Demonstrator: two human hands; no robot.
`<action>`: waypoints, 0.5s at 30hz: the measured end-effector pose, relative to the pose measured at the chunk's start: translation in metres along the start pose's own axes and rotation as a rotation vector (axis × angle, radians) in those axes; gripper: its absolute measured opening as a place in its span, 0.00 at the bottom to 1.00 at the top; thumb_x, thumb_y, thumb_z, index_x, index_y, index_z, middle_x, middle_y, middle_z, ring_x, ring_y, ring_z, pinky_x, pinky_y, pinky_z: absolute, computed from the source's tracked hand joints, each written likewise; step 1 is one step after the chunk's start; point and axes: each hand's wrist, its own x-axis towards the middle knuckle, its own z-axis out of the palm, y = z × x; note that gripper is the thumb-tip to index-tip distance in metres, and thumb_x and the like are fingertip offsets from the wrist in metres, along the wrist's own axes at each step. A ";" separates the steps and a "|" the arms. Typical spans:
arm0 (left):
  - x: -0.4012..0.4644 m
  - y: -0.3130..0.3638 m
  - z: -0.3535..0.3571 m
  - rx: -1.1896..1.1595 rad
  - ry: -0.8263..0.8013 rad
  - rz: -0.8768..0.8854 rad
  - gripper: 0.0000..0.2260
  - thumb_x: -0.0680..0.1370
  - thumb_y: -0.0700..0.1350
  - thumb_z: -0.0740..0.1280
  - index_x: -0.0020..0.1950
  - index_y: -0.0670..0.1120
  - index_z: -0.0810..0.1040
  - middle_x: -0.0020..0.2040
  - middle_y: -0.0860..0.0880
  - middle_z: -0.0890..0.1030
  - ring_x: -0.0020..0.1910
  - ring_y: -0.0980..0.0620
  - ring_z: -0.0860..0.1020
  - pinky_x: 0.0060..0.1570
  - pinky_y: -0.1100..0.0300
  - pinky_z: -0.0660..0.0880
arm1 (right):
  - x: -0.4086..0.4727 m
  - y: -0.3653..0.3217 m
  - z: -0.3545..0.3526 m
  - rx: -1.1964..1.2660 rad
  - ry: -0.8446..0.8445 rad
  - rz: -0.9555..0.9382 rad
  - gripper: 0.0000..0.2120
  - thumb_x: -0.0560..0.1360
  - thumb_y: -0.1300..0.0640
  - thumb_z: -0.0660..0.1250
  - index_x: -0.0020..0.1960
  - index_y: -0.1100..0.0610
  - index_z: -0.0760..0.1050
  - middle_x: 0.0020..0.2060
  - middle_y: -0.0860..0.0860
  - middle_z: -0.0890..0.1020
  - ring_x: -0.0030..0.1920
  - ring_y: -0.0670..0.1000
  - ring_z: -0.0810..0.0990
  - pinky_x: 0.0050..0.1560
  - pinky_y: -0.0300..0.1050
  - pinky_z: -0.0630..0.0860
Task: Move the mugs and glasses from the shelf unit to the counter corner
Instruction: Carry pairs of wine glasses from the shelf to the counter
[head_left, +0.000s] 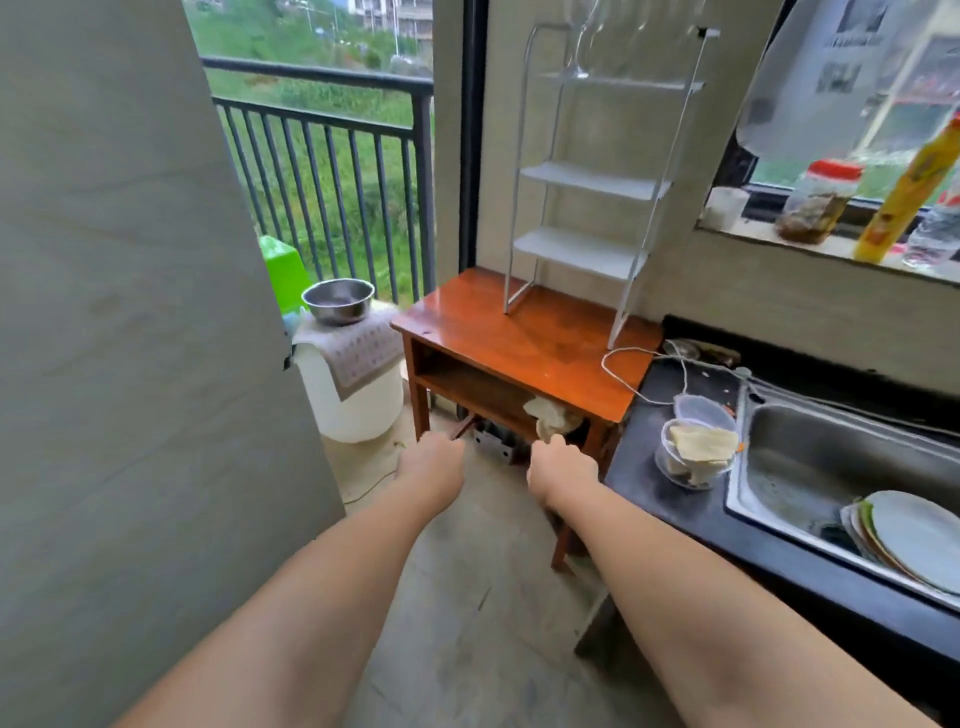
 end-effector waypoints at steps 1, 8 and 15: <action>0.020 -0.012 -0.011 0.008 0.020 0.036 0.11 0.80 0.42 0.57 0.58 0.44 0.75 0.56 0.43 0.77 0.56 0.44 0.76 0.49 0.52 0.76 | 0.016 -0.008 -0.010 0.026 0.020 0.030 0.14 0.78 0.60 0.58 0.63 0.58 0.70 0.61 0.58 0.71 0.61 0.61 0.73 0.55 0.55 0.72; 0.142 -0.051 -0.087 0.048 0.155 0.207 0.11 0.79 0.44 0.57 0.57 0.42 0.75 0.56 0.42 0.77 0.58 0.42 0.74 0.50 0.49 0.74 | 0.108 -0.025 -0.091 0.069 0.160 0.146 0.12 0.78 0.60 0.58 0.61 0.57 0.70 0.60 0.57 0.72 0.59 0.60 0.75 0.52 0.52 0.72; 0.255 -0.040 -0.163 0.070 0.348 0.295 0.12 0.80 0.43 0.58 0.59 0.42 0.76 0.57 0.43 0.77 0.59 0.43 0.74 0.49 0.50 0.74 | 0.197 0.001 -0.175 0.036 0.363 0.217 0.14 0.78 0.62 0.54 0.61 0.60 0.72 0.60 0.58 0.73 0.57 0.61 0.76 0.49 0.51 0.71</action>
